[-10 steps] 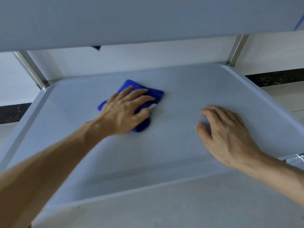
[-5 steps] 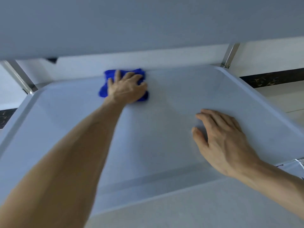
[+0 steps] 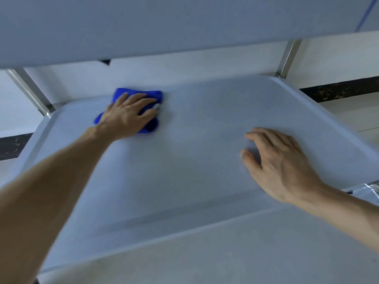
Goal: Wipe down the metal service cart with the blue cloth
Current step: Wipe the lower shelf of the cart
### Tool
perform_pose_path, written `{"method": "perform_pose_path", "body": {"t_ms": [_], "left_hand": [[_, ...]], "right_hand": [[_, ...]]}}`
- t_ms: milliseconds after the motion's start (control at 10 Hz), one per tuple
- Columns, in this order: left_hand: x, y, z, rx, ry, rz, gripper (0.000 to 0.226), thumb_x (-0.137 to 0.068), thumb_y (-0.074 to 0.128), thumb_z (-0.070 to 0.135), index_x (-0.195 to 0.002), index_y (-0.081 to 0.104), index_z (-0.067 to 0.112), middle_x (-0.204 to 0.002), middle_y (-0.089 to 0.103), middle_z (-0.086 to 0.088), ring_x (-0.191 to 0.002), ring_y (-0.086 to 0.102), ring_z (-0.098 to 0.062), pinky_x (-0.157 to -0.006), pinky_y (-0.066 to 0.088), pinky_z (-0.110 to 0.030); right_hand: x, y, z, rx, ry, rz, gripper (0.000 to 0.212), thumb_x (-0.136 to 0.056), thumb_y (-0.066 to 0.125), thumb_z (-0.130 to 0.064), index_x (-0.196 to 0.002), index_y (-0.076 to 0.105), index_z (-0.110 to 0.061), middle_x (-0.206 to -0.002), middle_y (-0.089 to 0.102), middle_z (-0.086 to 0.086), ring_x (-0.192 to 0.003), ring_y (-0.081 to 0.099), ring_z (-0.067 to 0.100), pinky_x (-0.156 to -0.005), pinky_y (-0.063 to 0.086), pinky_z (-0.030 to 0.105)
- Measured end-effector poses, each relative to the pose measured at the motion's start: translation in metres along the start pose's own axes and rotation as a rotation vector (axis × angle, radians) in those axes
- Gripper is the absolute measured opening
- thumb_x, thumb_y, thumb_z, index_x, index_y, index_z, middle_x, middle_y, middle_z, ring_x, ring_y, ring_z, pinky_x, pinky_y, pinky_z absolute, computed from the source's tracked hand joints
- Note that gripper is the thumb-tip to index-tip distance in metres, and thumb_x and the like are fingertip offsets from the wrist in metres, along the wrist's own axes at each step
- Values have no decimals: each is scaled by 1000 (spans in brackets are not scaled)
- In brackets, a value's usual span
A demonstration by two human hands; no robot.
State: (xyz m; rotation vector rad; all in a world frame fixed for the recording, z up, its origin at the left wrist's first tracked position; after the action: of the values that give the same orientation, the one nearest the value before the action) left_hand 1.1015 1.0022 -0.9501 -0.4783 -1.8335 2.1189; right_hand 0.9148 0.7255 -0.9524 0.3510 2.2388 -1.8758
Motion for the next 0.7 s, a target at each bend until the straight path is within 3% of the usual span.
{"method": "perform_pose_path", "body": {"t_ms": [100, 200, 300, 400, 600, 700], "left_hand": [[41, -12, -78, -72, -181, 17, 84, -87, 2, 63, -155, 29, 23, -163, 24, 1, -151, 18, -22, -123, 11, -47], [74, -15, -119, -78, -362, -30, 62, -97, 16, 66, -151, 29, 40, -162, 23, 13, -150, 17, -20, -119, 21, -54], [96, -20, -116, -70, -476, 5, 69, -87, 16, 71, -148, 32, 44, -160, 24, 15, -147, 18, -25, -116, 25, -54], [112, -19, -103, -46, -537, 51, 55, -96, 28, 63, -147, 32, 45, -159, 25, 16, -147, 18, -26, -116, 21, -55], [167, -10, -42, -41, -354, -66, 71, -84, 10, 71, -149, 25, 48, -161, 16, 20, -151, 8, -28, -119, 15, -56], [204, -11, -13, -93, -241, -51, 76, -82, 0, 70, -152, 20, 46, -164, 13, 17, -153, 6, -24, -120, 14, -54]], "right_hand": [[0, 0, 0, -14, -1, 11, 46, -93, 45, -35, -128, 60, -9, -136, 59, 9, -131, 51, 29, -110, 34, 43], [0, 0, 0, -22, -2, 23, 47, -88, 48, -35, -125, 61, -8, -132, 61, 10, -127, 53, 32, -107, 36, 45], [1, -1, 0, -22, -2, 24, 39, -93, 56, -29, -126, 60, -8, -134, 60, 11, -127, 52, 34, -107, 35, 47], [0, 0, 1, -28, 20, -8, 43, -89, 63, -26, -127, 59, -8, -135, 59, 13, -126, 53, 37, -106, 36, 51], [-1, -2, -5, 55, 27, -98, 41, -88, 62, -22, -123, 59, -2, -133, 57, 21, -121, 55, 44, -100, 41, 56], [-10, -6, -19, 50, 68, -215, 42, -92, 52, -32, -125, 57, -6, -135, 53, 18, -127, 49, 40, -102, 41, 54]]}}
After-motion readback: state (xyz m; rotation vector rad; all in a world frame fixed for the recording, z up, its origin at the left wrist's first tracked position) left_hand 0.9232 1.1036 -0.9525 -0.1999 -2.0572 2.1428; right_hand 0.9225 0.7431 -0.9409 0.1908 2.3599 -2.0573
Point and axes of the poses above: each hand's wrist, its own x-axis away from the middle knuckle, its own y-axis out of the palm, z = x × y, the point moved 8 cm from there along -x, towards the middle knuckle
